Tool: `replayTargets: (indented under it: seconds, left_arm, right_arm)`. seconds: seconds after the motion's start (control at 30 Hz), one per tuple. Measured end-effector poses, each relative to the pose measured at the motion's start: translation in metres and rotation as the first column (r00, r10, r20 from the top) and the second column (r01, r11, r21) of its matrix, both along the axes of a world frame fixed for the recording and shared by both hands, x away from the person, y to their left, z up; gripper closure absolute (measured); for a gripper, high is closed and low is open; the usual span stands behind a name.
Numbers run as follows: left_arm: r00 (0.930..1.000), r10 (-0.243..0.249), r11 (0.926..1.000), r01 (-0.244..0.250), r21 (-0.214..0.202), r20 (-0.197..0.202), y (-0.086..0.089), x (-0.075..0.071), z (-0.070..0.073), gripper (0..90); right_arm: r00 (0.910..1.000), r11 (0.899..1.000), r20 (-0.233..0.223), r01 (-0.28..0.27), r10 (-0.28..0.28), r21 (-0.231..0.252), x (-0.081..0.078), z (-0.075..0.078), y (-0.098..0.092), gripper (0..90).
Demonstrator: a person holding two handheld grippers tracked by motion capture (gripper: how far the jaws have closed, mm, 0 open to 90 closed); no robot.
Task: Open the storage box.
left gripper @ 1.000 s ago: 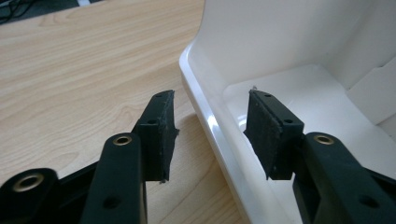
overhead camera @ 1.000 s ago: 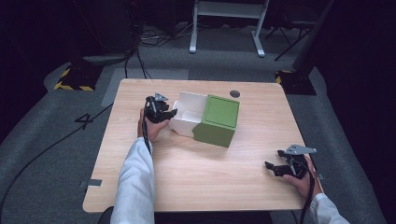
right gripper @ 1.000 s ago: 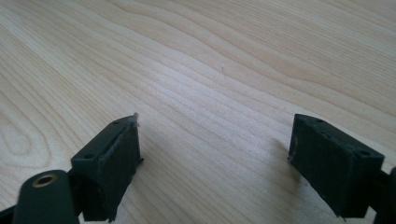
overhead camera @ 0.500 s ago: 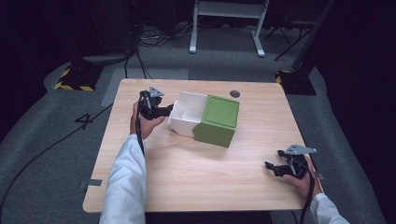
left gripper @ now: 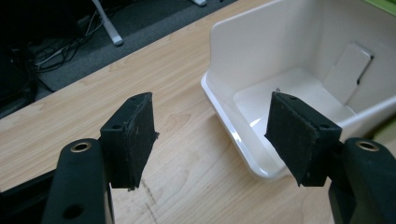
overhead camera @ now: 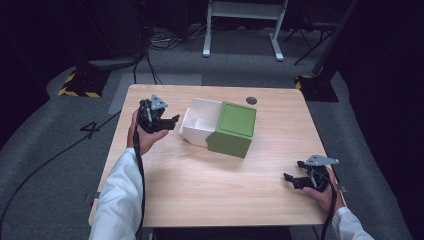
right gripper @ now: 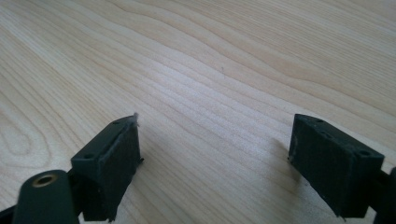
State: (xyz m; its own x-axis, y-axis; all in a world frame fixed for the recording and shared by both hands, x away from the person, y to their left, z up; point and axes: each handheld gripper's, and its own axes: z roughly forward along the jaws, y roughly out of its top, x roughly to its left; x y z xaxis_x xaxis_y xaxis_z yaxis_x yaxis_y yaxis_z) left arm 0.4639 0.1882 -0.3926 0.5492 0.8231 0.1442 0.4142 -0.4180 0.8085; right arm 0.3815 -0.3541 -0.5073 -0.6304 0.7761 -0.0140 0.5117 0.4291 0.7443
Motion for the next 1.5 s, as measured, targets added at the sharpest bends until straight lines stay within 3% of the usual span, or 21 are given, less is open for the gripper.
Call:
replayTargets:
  seconds: [0.13, 0.27, 0.47, 0.63, 0.83, 0.97, 1.1, 1.3, 1.4, 1.5]
  left_arm:
    - [0.9999, -0.011, 0.9999, 0.011, 0.001, -0.006, 0.004, -0.010, 0.001, 31.3]
    - [0.9997, -0.024, 0.9987, 0.024, 0.045, -0.008, 0.005, -0.019, -0.001, 30.6]
    - [0.9988, -0.045, 0.9966, 0.046, 0.068, -0.022, 0.010, -0.032, -0.002, 27.4]
    - [0.9955, -0.065, 0.9967, 0.068, 0.044, -0.069, 0.014, -0.041, -0.004, 21.6]
    - [0.9918, -0.095, 0.9942, 0.099, 0.042, -0.085, 0.021, -0.050, -0.003, 16.4]
    - [0.9903, -0.100, 0.9933, 0.105, 0.049, -0.096, 0.024, -0.056, -0.002, 16.6]
    - [0.9924, -0.090, 0.9896, 0.098, 0.105, -0.084, 0.023, -0.063, -0.004, 18.5]
    - [0.9908, -0.117, 0.9871, 0.124, 0.101, -0.068, 0.022, -0.078, -0.006, 19.1]
    - [0.9872, -0.135, 0.9860, 0.142, 0.086, -0.084, 0.021, -0.086, -0.009, 19.5]
    - [0.9841, -0.146, 0.9830, 0.156, 0.097, -0.101, 0.021, -0.093, -0.015, 21.1]
  right_arm:
    - [1.0000, 1.000, 0.000, 0.000, 0.000, 0.000, 0.000, 0.000, 0.000, 16.6]
    - [1.0000, 1.000, 0.000, 0.000, 0.000, 0.000, 0.000, 0.000, 0.000, 16.6]
    - [1.0000, 1.000, 0.000, 0.000, 0.000, 0.000, 0.000, 0.000, 0.000, 16.5]
    - [1.0000, 1.000, 0.000, 0.000, 0.000, 0.000, 0.000, 0.000, 0.000, 16.5]
    - [1.0000, 1.000, 0.000, 0.000, 0.000, 0.000, 0.000, 0.000, 0.000, 16.6]
    - [1.0000, 1.000, 0.000, 0.000, 0.000, 0.000, 0.000, 0.000, 0.000, 16.6]
    - [1.0000, 1.000, 0.000, 0.000, 0.000, 0.000, 0.000, 0.000, 0.000, 16.6]
    - [1.0000, 1.000, 0.000, 0.000, 0.000, 0.000, 0.000, 0.000, 0.000, 16.6]
    - [1.0000, 1.000, 0.000, 0.000, 0.000, 0.000, 0.000, 0.000, 0.000, 16.6]
    - [1.0000, 1.000, 0.000, 0.000, 0.000, 0.000, 0.000, 0.000, 0.000, 16.6]
